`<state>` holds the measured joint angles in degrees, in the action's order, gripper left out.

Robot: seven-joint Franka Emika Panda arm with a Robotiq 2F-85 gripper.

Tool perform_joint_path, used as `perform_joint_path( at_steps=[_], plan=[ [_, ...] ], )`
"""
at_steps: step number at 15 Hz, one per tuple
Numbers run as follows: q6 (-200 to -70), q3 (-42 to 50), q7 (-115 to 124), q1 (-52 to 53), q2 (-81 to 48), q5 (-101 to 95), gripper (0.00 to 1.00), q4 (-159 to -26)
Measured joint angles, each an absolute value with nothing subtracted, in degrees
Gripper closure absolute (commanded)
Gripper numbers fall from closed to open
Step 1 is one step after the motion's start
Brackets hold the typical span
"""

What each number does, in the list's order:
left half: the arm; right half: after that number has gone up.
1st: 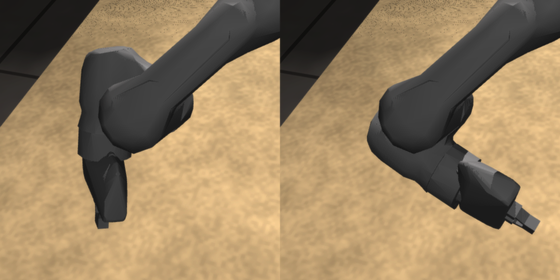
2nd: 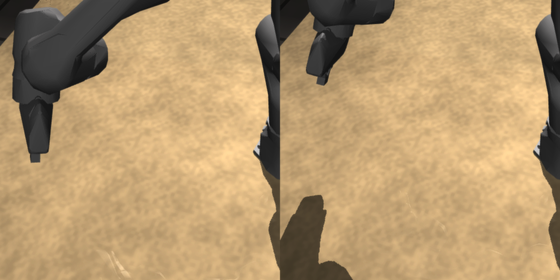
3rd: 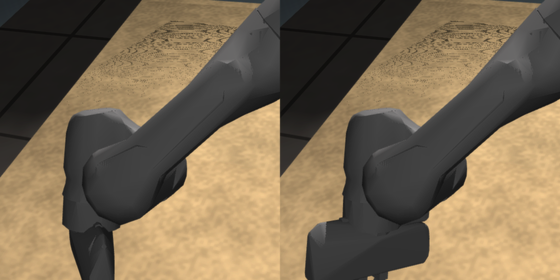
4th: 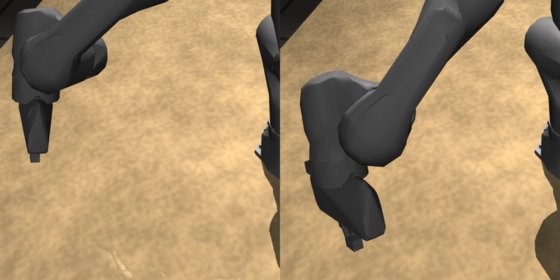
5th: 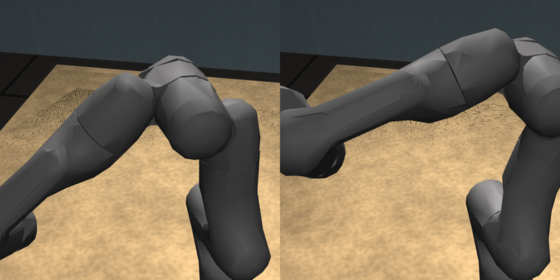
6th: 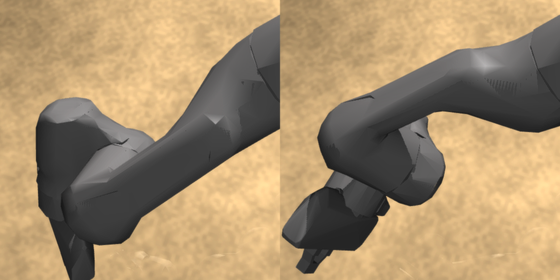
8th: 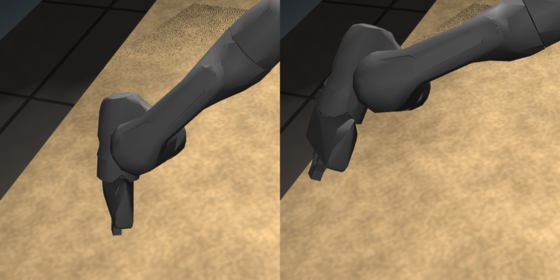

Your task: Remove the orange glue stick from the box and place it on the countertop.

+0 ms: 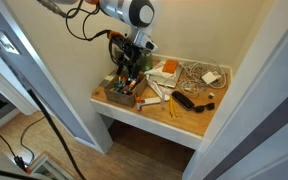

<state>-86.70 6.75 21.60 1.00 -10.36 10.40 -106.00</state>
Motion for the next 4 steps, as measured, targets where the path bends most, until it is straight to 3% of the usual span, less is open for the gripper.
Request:
perform_joint_path(
  at_steps=[4],
  plan=[
    [-87.6, 6.4, 21.1, 1.1, -8.4, 9.3, 0.00, -107.9]
  ],
)
